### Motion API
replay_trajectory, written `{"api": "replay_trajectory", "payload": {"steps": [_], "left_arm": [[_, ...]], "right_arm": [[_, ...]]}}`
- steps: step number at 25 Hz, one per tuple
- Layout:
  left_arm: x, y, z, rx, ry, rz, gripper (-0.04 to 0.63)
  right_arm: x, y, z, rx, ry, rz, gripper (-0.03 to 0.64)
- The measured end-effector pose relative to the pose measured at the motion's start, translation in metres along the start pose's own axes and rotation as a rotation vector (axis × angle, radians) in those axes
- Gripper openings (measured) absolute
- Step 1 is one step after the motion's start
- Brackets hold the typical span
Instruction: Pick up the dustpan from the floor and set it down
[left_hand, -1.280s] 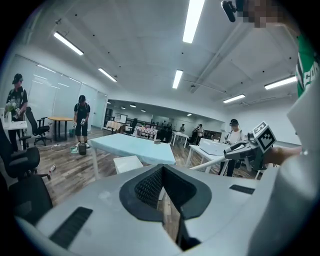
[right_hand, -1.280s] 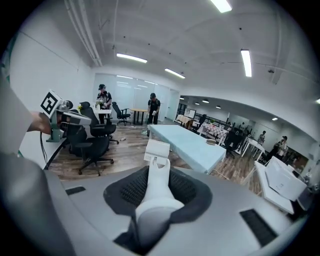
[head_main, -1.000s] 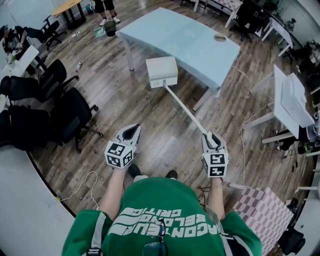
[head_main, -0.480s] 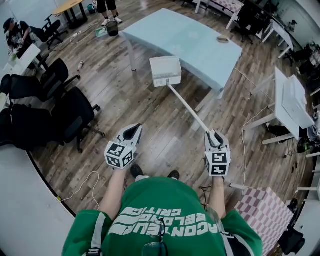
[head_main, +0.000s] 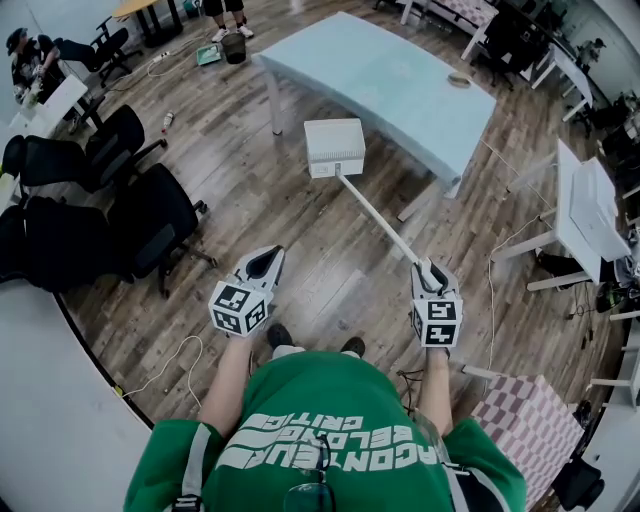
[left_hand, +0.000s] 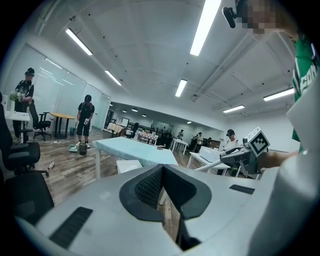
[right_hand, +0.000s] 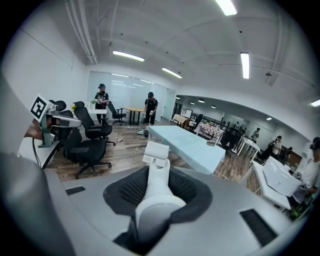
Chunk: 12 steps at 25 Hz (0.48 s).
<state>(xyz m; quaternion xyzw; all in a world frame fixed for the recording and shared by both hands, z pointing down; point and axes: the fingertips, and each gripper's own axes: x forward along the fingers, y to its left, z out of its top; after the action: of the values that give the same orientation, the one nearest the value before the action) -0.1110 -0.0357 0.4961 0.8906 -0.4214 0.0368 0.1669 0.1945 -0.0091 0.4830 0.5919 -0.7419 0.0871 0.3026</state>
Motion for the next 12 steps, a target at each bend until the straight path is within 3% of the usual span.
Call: {"api": "replay_trajectory", "payload": {"steps": [12], "left_arm": [[-0.054,0.084,-0.013,-0.049,0.020,0.003,-0.006]], "right_arm": [[0.027,0.074,0.002,0.014,0.088,-0.032,0.121]]}}
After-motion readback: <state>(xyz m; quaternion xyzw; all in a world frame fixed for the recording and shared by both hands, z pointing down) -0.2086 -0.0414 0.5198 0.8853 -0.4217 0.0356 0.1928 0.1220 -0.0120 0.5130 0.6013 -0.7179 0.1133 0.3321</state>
